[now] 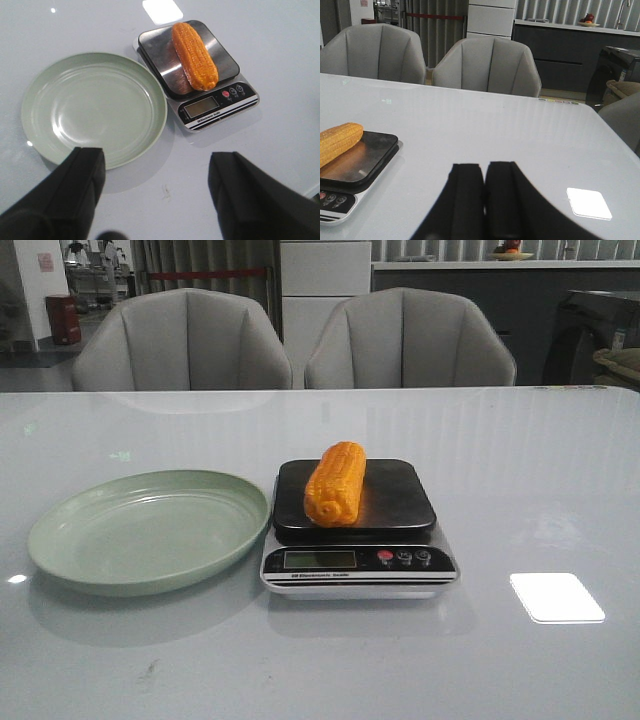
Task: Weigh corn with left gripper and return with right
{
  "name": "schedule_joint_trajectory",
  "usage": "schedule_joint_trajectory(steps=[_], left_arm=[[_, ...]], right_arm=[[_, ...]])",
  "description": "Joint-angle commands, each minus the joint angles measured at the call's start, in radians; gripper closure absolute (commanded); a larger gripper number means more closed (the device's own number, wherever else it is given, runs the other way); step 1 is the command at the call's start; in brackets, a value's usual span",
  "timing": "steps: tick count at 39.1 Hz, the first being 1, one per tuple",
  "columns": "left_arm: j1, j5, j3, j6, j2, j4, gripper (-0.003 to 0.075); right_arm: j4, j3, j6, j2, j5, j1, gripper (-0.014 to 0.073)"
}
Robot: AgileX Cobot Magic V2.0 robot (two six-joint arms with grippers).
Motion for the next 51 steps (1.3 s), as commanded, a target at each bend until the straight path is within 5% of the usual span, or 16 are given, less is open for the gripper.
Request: schedule_joint_trajectory(steps=[1,10,22,38,51], left_arm=[[0.000,-0.077,0.048,0.004,-0.146,0.017,0.0240],[0.000,-0.074,0.179,0.025,-0.453,0.021,0.0337],[0.000,-0.057,0.246,0.042,-0.682,0.021,0.0614],[0.000,-0.028,0.246,0.050,-0.689,0.021,0.0607],[0.000,-0.028,0.246,0.050,-0.689,0.021,0.0607]], right_arm=[[-0.008,0.010,-0.005,-0.020,-0.082,-0.005,0.0437],[-0.008,0.010,-0.005,-0.019,-0.082,-0.005,0.0437],[-0.008,0.010,-0.005,-0.019,-0.082,-0.005,0.0437],[-0.008,0.010,-0.005,-0.019,-0.101,-0.005,0.0437],[0.001,0.005,-0.005,-0.019,-0.272,-0.005,0.0437]])
